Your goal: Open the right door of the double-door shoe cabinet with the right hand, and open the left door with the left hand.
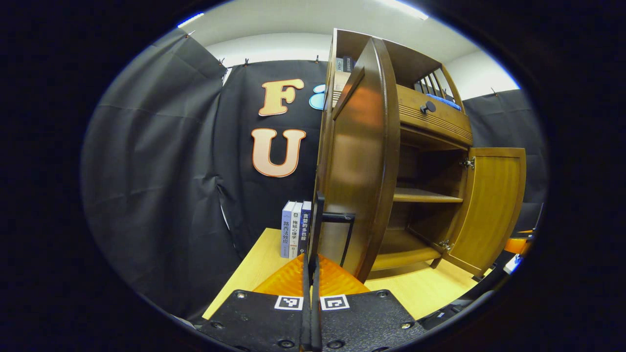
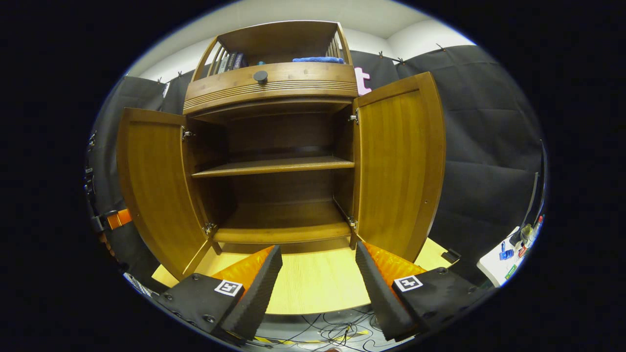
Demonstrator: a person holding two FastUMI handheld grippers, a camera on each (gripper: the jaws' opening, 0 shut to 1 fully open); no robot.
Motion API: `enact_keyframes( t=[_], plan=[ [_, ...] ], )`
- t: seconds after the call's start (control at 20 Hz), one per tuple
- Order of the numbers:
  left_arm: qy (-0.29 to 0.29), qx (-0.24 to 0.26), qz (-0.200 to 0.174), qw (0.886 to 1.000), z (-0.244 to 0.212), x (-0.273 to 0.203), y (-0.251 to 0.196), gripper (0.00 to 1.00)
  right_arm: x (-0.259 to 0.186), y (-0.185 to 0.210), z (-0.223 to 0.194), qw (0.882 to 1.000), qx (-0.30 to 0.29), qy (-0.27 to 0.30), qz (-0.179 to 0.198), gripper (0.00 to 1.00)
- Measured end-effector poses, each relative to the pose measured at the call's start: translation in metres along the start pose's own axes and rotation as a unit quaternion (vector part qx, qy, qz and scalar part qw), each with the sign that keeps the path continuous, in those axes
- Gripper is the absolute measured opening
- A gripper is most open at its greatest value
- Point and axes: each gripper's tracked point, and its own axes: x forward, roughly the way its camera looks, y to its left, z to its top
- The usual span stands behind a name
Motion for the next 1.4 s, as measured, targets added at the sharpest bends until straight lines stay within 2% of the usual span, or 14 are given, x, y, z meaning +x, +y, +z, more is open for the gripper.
enact_keyframes(
  t=[0.2, 0.35, 0.45, 0.55, 0.6, 0.65, 0.7, 0.75, 0.8, 1.1, 1.15, 1.2, 1.35, 1.4],
  plan=[
    [0.009, -0.005, 0.024, 1.000, -0.007, -0.014, 0.025, 0.02, -0.005, 0.006, -0.002, 1.000, -0.002, -0.002, 0.002, 1.00],
    [0.014, -0.002, 0.028, 1.000, -0.007, -0.033, 0.031, 0.02, -0.008, 0.007, 0.001, 1.000, -0.006, -0.005, 0.001, 0.97],
    [0.015, -0.008, 0.024, 1.000, -0.003, -0.043, 0.024, 0.00, -0.010, 0.006, 0.003, 1.000, -0.008, -0.007, 0.001, 1.00],
    [0.025, -0.016, 0.021, 0.999, -0.002, -0.051, 0.014, 0.00, -0.013, 0.006, 0.004, 1.000, -0.011, -0.010, -0.001, 0.97],
    [0.028, -0.019, 0.019, 0.999, -0.002, -0.054, 0.009, 0.00, -0.014, 0.006, 0.005, 1.000, -0.013, -0.011, -0.002, 1.00],
    [0.030, -0.022, 0.017, 0.999, 0.000, -0.060, 0.003, 0.00, -0.017, 0.005, 0.005, 1.000, -0.015, -0.013, -0.003, 0.97],
    [0.030, -0.024, 0.013, 0.999, 0.002, -0.063, -0.004, 0.00, -0.018, 0.004, 0.007, 1.000, -0.017, -0.014, -0.005, 0.89],
    [0.030, -0.026, 0.011, 0.999, 0.004, -0.067, -0.011, 0.00, -0.020, 0.003, 0.007, 1.000, -0.018, -0.014, -0.006, 0.97],
    [0.029, -0.027, 0.009, 0.999, 0.007, -0.069, -0.016, 0.01, -0.021, 0.001, 0.008, 1.000, -0.018, -0.015, -0.008, 0.89],
    [0.012, -0.011, 0.020, 1.000, 0.027, -0.086, -0.037, 0.00, -0.024, -0.007, 0.022, 0.999, -0.016, -0.027, -0.016, 0.89],
    [0.008, -0.010, 0.024, 1.000, 0.032, -0.089, -0.037, 0.04, -0.025, -0.008, 0.025, 0.999, -0.017, -0.030, -0.018, 0.89],
    [0.002, -0.009, 0.026, 1.000, 0.038, -0.090, -0.039, 0.01, -0.026, -0.010, 0.027, 0.999, -0.018, -0.033, -0.019, 0.89],
    [-0.008, -0.009, 0.032, 0.999, 0.044, -0.091, -0.044, 0.39, -0.028, -0.012, 0.032, 0.999, -0.025, -0.040, -0.019, 0.89],
    [-0.006, -0.014, 0.032, 0.999, 0.044, -0.090, -0.046, 0.26, -0.030, -0.012, 0.035, 0.999, -0.026, -0.042, -0.018, 0.89]
  ],
)
